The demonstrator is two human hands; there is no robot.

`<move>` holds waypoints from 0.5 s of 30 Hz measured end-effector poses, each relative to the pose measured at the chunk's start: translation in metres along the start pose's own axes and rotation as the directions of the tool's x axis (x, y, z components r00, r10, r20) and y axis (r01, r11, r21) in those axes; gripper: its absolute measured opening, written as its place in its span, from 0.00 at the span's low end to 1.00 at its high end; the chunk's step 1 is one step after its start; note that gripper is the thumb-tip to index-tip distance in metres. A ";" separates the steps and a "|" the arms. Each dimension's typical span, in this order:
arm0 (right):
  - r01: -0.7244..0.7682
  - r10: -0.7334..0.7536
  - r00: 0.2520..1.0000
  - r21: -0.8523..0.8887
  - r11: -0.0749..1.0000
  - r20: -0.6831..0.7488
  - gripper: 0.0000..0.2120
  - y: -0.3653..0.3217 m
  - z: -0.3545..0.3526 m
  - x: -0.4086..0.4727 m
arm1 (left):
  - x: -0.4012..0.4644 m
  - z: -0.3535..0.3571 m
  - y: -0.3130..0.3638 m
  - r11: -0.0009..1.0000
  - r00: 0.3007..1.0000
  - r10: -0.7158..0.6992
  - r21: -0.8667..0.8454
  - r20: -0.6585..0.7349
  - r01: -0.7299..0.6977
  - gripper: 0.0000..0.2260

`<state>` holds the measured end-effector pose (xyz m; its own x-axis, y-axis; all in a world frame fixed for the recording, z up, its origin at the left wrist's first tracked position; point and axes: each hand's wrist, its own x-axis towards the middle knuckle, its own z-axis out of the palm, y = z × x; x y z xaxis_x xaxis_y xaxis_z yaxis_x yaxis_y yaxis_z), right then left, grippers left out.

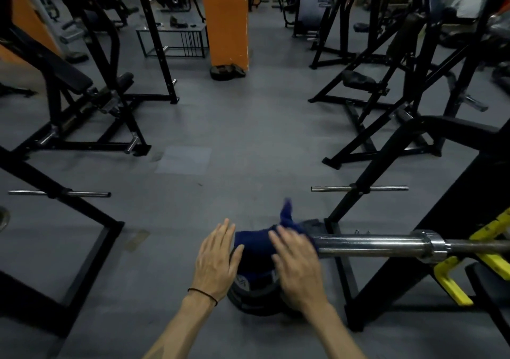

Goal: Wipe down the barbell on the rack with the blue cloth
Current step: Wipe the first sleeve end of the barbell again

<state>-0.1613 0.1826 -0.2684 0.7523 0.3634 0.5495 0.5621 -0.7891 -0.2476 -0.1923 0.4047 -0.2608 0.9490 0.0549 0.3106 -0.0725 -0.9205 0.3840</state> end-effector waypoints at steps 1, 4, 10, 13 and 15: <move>-0.092 0.091 0.994 -0.016 0.996 -0.055 0.21 0.016 -0.008 -0.002 | 0.000 -0.001 0.000 1.000 1.000 0.009 0.001 -0.009 -0.009 0.28; -0.464 0.463 0.874 0.029 0.886 -0.146 0.21 0.003 -0.008 -0.001 | -0.002 0.000 0.002 0.999 0.998 0.032 0.034 -0.048 -0.031 0.25; -0.086 0.079 0.996 0.282 0.956 0.036 0.23 -0.040 -0.001 0.005 | 0.008 0.006 0.034 0.985 0.968 0.171 0.011 -0.186 -0.172 0.22; -0.011 0.020 0.999 0.292 0.956 -0.028 0.21 0.007 -0.039 -0.005 | 0.016 0.014 0.062 0.965 0.948 0.262 0.073 -0.180 -0.253 0.20; 0.018 -0.005 0.996 0.155 0.988 -0.085 0.23 0.047 -0.057 -0.015 | 0.023 0.024 0.082 0.947 0.951 0.293 0.165 -0.098 -0.274 0.20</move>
<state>-0.1653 0.1117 -0.2424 0.7176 0.3237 0.6166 0.6219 -0.6965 -0.3581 -0.1687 0.3209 -0.2430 0.8513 -0.1791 0.4932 -0.2785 -0.9509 0.1354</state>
